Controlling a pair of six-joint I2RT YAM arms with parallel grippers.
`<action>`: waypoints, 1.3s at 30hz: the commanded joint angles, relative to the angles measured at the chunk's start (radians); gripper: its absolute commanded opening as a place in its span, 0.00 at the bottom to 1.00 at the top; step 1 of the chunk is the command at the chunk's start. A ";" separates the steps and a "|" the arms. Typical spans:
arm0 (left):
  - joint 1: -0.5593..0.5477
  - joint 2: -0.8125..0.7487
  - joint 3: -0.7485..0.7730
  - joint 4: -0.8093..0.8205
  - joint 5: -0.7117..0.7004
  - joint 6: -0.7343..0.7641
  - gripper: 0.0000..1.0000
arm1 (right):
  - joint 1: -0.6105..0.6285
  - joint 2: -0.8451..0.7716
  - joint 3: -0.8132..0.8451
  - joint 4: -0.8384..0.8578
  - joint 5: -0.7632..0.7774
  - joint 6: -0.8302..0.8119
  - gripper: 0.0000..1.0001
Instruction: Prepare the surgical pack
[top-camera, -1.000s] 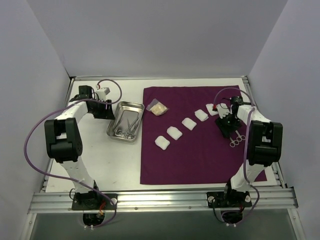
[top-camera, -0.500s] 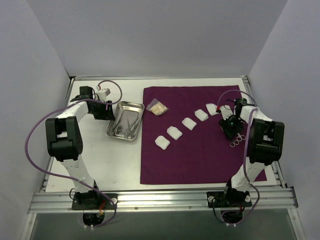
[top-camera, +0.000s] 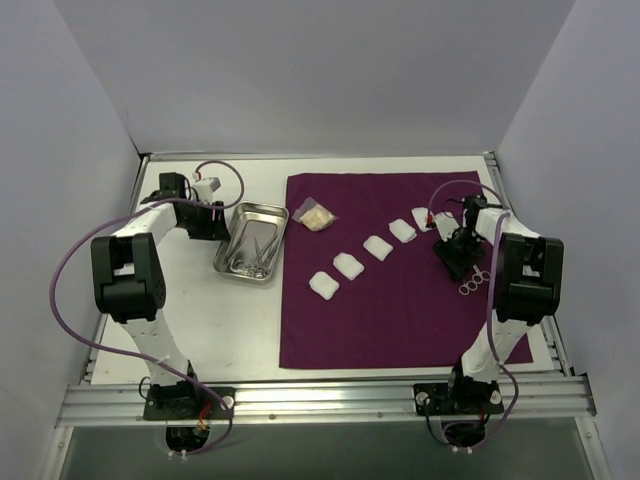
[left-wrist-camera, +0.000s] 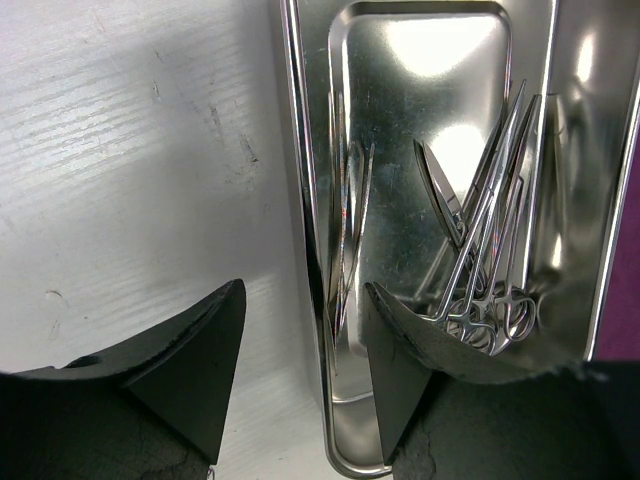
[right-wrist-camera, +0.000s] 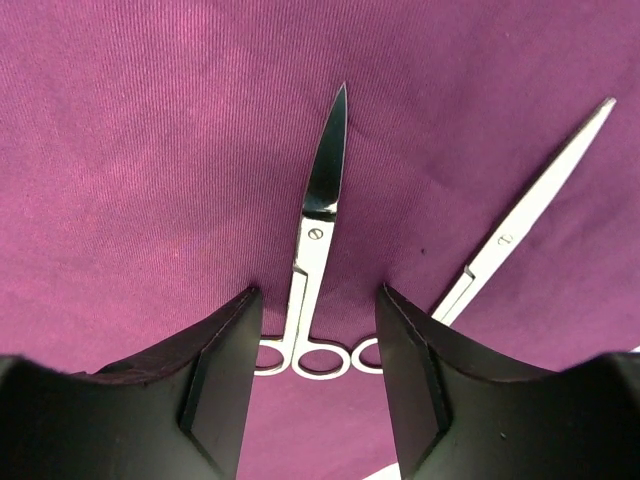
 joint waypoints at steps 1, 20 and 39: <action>0.000 0.003 0.008 0.022 0.014 -0.003 0.60 | 0.010 0.114 -0.010 -0.129 -0.128 -0.006 0.47; -0.001 0.027 0.025 0.014 0.005 -0.009 0.60 | 0.068 0.114 0.053 -0.157 -0.137 -0.038 0.37; 0.009 -0.007 0.006 0.017 -0.052 -0.028 0.60 | 0.140 -0.050 0.078 -0.106 -0.024 -0.002 0.38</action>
